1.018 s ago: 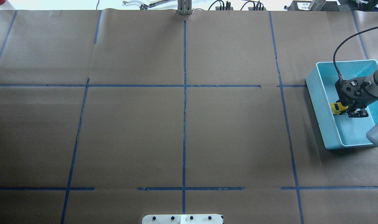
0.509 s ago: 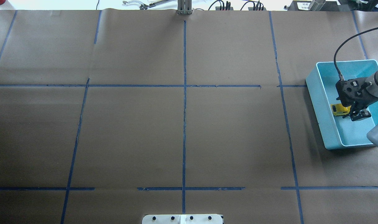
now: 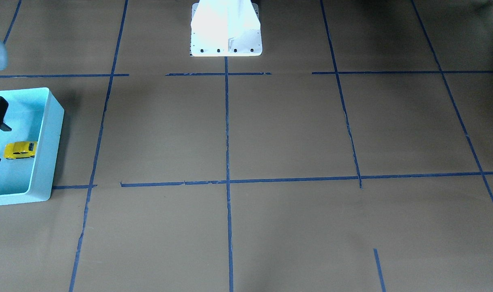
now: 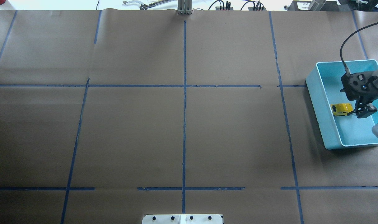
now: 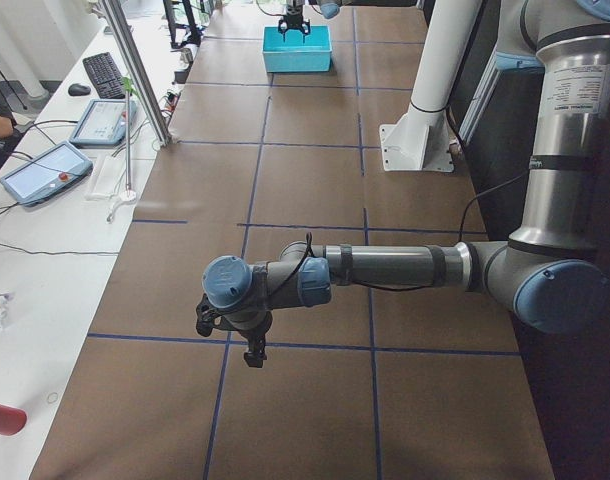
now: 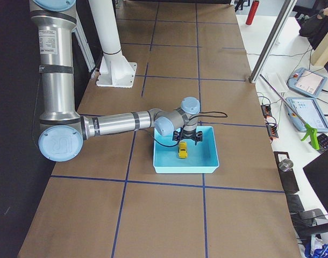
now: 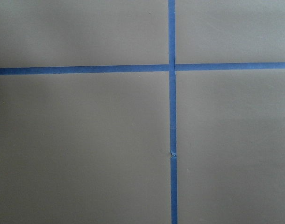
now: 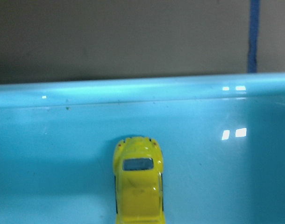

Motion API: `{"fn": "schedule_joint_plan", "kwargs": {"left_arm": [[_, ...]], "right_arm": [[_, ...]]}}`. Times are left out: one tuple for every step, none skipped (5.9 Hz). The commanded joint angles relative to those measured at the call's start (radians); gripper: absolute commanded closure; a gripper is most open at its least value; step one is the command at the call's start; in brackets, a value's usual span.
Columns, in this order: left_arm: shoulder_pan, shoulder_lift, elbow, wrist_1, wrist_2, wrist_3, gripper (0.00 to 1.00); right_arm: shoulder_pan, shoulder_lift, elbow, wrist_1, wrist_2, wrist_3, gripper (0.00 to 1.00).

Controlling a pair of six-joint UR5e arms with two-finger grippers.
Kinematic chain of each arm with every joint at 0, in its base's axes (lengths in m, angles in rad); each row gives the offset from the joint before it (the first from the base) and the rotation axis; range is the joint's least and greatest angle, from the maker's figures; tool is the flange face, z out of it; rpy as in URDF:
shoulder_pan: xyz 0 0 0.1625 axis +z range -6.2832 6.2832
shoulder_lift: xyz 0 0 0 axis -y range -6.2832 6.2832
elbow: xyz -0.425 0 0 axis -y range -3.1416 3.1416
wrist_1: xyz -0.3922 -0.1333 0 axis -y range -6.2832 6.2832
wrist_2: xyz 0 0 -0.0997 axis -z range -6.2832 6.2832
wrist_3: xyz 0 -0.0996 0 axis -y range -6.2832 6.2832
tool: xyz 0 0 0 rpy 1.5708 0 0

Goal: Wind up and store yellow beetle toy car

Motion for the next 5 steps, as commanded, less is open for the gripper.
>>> {"fn": "schedule_joint_plan", "kwargs": {"left_arm": [[0.000, -0.001, -0.005, -0.001, -0.004, -0.001, 0.00], [0.000, -0.001, -0.005, -0.002, -0.004, -0.001, 0.00], [0.000, 0.001, -0.004, -0.002, -0.004, -0.004, 0.00], [0.000, 0.001, -0.005, -0.009, -0.004, -0.006, 0.00], [0.000, 0.002, -0.010, -0.011, -0.005, -0.004, 0.00]], "right_arm": [[0.194, -0.010, 0.123, -0.247, 0.058, 0.055, 0.00], [0.264, -0.007, 0.182, -0.354, 0.058, 0.164, 0.00], [0.308, -0.025, 0.192, -0.396, 0.066, 0.282, 0.00], [0.337, -0.056, 0.213, -0.454, 0.124, 0.441, 0.00], [0.351, -0.078, 0.215, -0.459, 0.132, 0.535, 0.00]]}}
